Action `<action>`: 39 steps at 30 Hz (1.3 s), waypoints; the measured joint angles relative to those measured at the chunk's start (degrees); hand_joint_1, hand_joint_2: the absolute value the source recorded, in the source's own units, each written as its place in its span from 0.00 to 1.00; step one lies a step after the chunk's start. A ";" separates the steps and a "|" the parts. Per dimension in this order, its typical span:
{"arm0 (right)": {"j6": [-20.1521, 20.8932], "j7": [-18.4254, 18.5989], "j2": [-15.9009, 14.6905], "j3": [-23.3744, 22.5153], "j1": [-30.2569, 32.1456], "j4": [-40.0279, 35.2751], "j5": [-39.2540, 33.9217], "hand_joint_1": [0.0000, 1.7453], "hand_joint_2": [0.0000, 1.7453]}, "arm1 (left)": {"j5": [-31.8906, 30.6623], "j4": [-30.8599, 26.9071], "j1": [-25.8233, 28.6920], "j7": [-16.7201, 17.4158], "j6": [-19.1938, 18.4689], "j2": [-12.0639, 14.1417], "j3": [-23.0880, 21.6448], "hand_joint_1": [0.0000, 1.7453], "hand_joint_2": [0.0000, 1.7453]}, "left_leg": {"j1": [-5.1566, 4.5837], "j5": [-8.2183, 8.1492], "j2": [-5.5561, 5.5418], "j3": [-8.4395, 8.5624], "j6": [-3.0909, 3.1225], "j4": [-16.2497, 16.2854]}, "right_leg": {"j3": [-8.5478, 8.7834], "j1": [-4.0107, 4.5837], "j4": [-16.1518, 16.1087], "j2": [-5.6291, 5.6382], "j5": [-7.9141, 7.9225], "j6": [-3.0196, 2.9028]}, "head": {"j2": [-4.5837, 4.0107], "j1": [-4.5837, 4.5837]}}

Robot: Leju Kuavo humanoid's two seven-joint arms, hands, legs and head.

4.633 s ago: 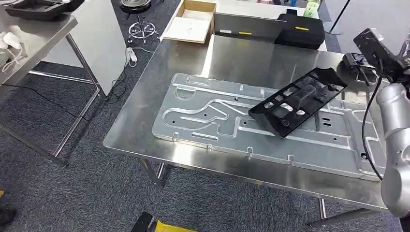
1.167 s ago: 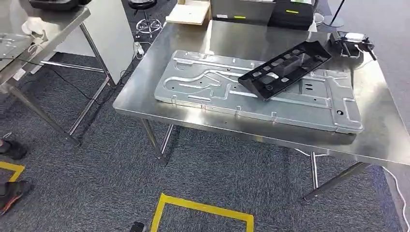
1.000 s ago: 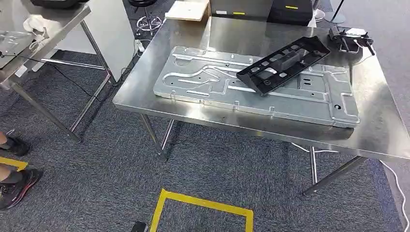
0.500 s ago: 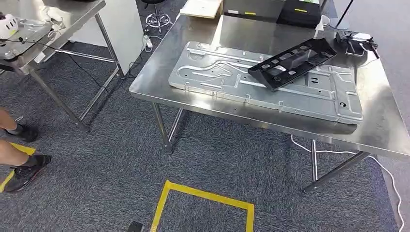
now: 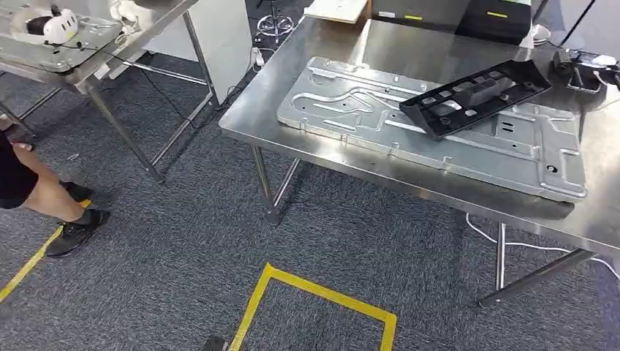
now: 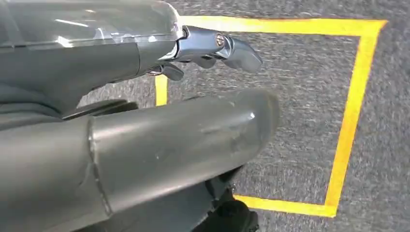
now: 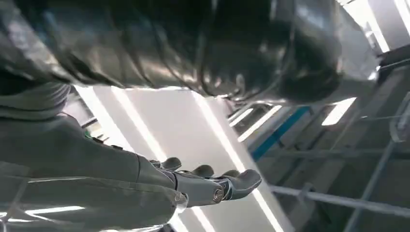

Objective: Take the parts from the cabinet and place them on the table.

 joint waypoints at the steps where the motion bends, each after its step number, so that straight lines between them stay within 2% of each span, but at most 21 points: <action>1: 0.02 0.02 -0.05 0.29 -0.01 -0.04 0.00 0.00 0.00 | 0.00 0.00 0.02 0.00 0.00 0.00 0.00 0.00 0.00 | 0.01 1.81 0.07 1.07 0.16 -2.30 | 0.03 0.10 0.00 -0.66 -0.02 0.00 | 0.00 -0.02; 3: 0.02 -0.60 -0.22 0.83 -0.22 -0.60 -0.56 0.00 0.00 | 0.08 0.00 -0.06 -0.15 -0.02 0.00 0.00 0.00 0.00 | -0.20 6.58 1.16 5.84 1.03 -11.90 | 0.22 0.35 0.00 -1.84 -0.06 0.05 | 0.00 -0.02; 4: 0.09 -1.14 -0.39 1.22 -0.51 -1.20 -1.11 0.00 0.00 | 0.11 0.00 -0.15 -0.35 -0.02 0.00 0.00 0.00 0.00 | -0.66 8.11 3.48 8.40 1.84 -16.77 | 0.36 0.41 -0.03 -2.45 -0.10 0.10 | 0.00 -0.02; 5: 0.55 -1.00 -0.55 1.93 -1.08 -1.84 -1.33 0.00 0.00 | 0.13 0.00 -0.34 -0.46 0.00 0.00 0.00 0.00 0.00 | -1.02 7.63 4.75 8.52 2.01 -17.99 | 0.35 0.75 0.09 -2.96 -0.19 0.46 | 0.00 0.00; 9: 2.69 1.88 -1.29 6.81 -2.96 -7.14 -1.25 0.00 0.00 | 0.17 0.00 -0.32 -0.70 0.00 -0.13 0.00 0.00 0.00 | -1.04 8.59 2.10 8.49 2.77 -19.25 | 1.00 0.54 -0.74 -4.88 0.12 1.75 | 0.00 0.00; 11: 2.89 2.29 -1.36 9.01 -3.25 -9.84 -1.22 0.00 0.00 | 0.17 0.00 -0.45 -0.81 0.00 -0.33 0.02 0.00 0.00 | -0.57 9.82 0.97 9.20 3.23 -20.31 | -0.10 0.02 2.11 1.04 -2.50 2.01 | 0.00 0.00; 13: 2.58 2.58 -1.20 11.00 -3.08 -12.66 -1.14 0.00 0.00 | 0.17 0.00 -0.60 -0.83 0.07 -0.55 0.04 0.00 0.00 | -0.58 9.96 -0.35 8.99 3.38 -20.30 | -3.94 0.17 10.54 2.89 -6.83 2.18 | 0.00 0.07; 15: 2.34 2.62 -0.50 13.19 -2.30 -15.09 -1.14 0.00 0.00 | 0.15 0.00 -0.53 -0.83 0.13 -0.61 0.04 0.00 0.00 | -0.67 9.97 -1.83 8.94 3.37 -20.09 | -6.75 0.15 15.98 3.08 -7.95 2.42 | 0.00 0.05; 17: 2.32 2.60 0.22 14.78 -1.67 -17.51 -1.29 0.00 0.00 | 0.13 0.00 -0.31 -0.59 0.68 -0.59 0.04 0.00 0.00 | -0.63 9.84 -3.44 8.93 3.21 -19.63 | -5.08 -0.08 11.89 3.13 -4.04 2.49 | 0.00 0.05; 19: 2.25 2.51 0.94 16.05 -1.31 -20.64 -1.33 0.00 0.00 | -0.07 0.00 -0.32 0.13 1.71 -0.59 0.04 0.00 0.00 | -0.59 9.35 -5.08 8.81 2.64 -18.70 | -0.69 -0.51 2.08 4.94 1.21 2.48 | 0.00 0.05; 20: 2.08 2.34 1.44 16.64 -0.94 -21.84 -1.33 0.00 0.00 | -0.26 0.00 -0.29 0.59 2.19 -0.52 0.04 0.00 0.00 | -0.46 9.21 -5.77 8.27 2.39 -18.51 | -0.18 -0.87 1.47 8.20 -0.35 2.31 | 0.00 0.07; 21: 1.97 2.12 1.92 17.10 -0.48 -22.71 -1.29 0.00 0.00 | -0.33 0.00 -0.46 0.85 2.52 -0.46 0.04 0.00 0.00 | -0.48 9.15 -6.42 7.60 2.03 -17.57 | -0.06 -0.66 -0.09 9.01 -0.31 2.18 | 0.00 0.04; 24: 1.88 1.99 3.65 18.98 0.66 -26.28 -0.65 0.00 0.00 | -0.37 0.00 0.11 1.25 2.80 0.00 0.07 0.00 0.00 | -0.10 9.79 -8.77 6.53 0.94 -17.98 | -0.32 -0.35 0.39 6.76 -0.23 1.22 | 0.00 0.05; 26: 1.62 1.73 5.16 21.27 1.14 -28.71 -0.20 0.00 0.00 | -0.37 0.00 0.34 1.37 2.82 0.42 0.07 0.00 0.00 | -0.42 8.34 -3.85 5.87 0.09 -15.95 | 0.32 -0.58 -0.24 5.39 -0.05 0.33 | 0.00 -0.30; 27: 1.55 1.57 5.31 21.58 1.56 -29.47 0.04 0.00 0.00 | -0.37 0.00 0.20 1.42 2.82 0.50 0.07 0.00 0.00 | -0.24 6.62 -2.12 4.17 -0.21 -12.72 | 0.43 -0.44 -0.25 4.59 -0.16 -0.04 | 0.00 -0.28; 30: 1.42 1.42 6.54 22.89 1.65 -31.02 0.31 0.00 0.00 | -0.26 0.00 0.19 2.01 3.41 0.70 0.11 0.00 0.00 | 0.42 2.97 -0.46 -1.64 -0.73 -2.02 | 0.68 -0.13 -0.24 1.66 -0.48 -0.45 | 0.00 -0.31; 32: 0.96 0.89 8.09 24.20 2.32 -32.22 0.48 0.00 0.00 | -0.28 0.00 0.74 2.25 4.31 0.98 0.20 0.00 0.00 | 0.61 5.52 -0.05 -0.50 -0.71 -4.54 | 0.90 -0.04 -0.24 0.30 -0.66 -0.46 | 0.00 -0.30; 34: 0.61 -0.16 9.84 24.98 4.49 -34.54 0.48 0.00 0.00 | -0.09 0.00 0.92 2.25 4.35 1.51 0.42 0.00 0.00 | 0.47 10.09 1.61 4.59 -0.16 -14.04 | 1.35 0.13 -0.24 -1.26 -0.97 -0.24 | 0.00 -0.30; 35: 0.50 -0.61 10.78 25.05 5.52 -36.05 0.26 0.00 0.00 | 0.04 0.00 0.90 2.25 4.33 1.64 0.52 0.00 0.00 | 0.04 9.94 4.06 6.13 0.25 -17.49 | 1.52 0.20 -0.25 -2.03 -1.13 -0.04 | 0.00 -0.28; 36: 0.35 -1.29 11.70 25.05 6.36 -37.03 -0.24 0.00 0.00 | 0.13 0.00 0.87 2.14 4.20 1.90 0.66 0.00 0.00 | -0.66 9.73 4.56 6.62 0.54 -18.14 | 1.48 0.58 -0.18 -2.59 -1.38 0.40 | 0.00 -0.30; 39: 0.20 -3.43 13.83 24.83 9.11 -40.19 -3.14 0.00 0.00 | 0.07 0.00 1.82 2.03 3.80 2.41 1.03 0.00 0.00 | -0.69 9.88 2.38 6.41 0.92 -18.26 | 2.37 0.69 -0.99 -4.64 -1.40 1.10 | 0.00 -0.26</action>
